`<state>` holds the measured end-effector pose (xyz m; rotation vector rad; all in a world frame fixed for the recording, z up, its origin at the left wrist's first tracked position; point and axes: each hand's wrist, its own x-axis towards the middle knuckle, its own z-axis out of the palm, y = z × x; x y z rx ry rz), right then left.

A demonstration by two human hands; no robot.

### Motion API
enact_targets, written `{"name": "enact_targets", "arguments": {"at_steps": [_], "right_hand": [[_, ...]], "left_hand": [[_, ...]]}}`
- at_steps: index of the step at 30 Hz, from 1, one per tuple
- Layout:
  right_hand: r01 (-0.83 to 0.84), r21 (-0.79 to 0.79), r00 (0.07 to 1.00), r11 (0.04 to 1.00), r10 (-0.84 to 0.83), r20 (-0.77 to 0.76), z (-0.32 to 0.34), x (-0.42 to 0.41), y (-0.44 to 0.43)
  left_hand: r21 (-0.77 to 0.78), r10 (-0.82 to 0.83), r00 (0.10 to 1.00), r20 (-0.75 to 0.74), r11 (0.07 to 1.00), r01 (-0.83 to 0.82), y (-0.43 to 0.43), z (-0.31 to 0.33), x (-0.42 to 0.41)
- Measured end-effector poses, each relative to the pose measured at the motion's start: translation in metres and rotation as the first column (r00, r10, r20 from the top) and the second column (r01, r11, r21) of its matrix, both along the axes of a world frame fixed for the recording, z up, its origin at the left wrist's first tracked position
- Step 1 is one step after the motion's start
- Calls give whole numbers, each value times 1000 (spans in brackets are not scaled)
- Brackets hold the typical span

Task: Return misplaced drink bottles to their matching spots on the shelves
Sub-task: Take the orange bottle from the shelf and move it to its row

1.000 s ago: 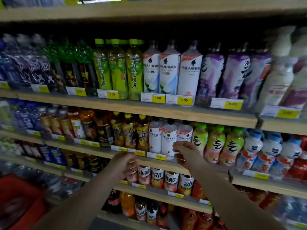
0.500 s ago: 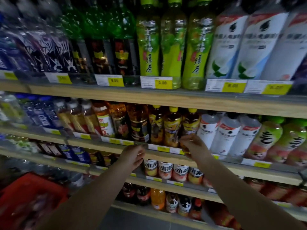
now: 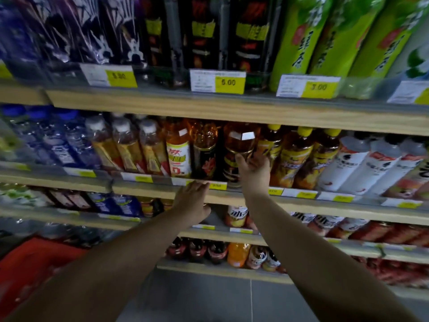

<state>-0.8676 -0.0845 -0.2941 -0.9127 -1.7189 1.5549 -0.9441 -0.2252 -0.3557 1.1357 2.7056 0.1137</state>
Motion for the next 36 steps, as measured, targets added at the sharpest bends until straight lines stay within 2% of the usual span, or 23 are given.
{"name": "enact_targets", "arguments": {"at_steps": [3, 5, 8, 13, 18, 23, 27, 31, 36], "right_hand": [[154, 85, 988, 984, -154, -12, 3, -22, -8], [242, 162, 970, 957, -241, -32, 2, -32, -11], [277, 198, 953, 940, -294, 66, -4, -48, -17], [375, 238, 907, 896, -407, 106, -11, -73, -22], [435, 286, 890, 854, -455, 4, -22, -70, -20], [415, 287, 909, 863, -407, -90, -30, -57, -20], [371, 277, 928, 887, -345, -139, -34, -42, -24], [287, 326, 955, 901, -242, -172, -39, -23, -22], [189, 462, 963, 866, -70, -261, -23, 14, -20]], "left_hand": [[-109, 5, 999, 37, 994, -1, -16, -17, -7], [-110, 34, 998, 54, 994, -28, -28, -28, -11], [-114, 10, 999, 50, 993, -4, -38, -34, -18], [6, -10, 998, 70, 1000, 10, -37, -23, -36], [55, -28, 992, 123, 998, 22, -36, -18, -40], [-16, -45, 998, 55, 999, 46, -33, -17, -33], [-61, -22, 998, 61, 998, 26, -31, -14, -30], [-183, -13, 998, 68, 983, 25, -23, -8, -26], [-209, 8, 996, 84, 978, 10, -22, -5, -19]]}}
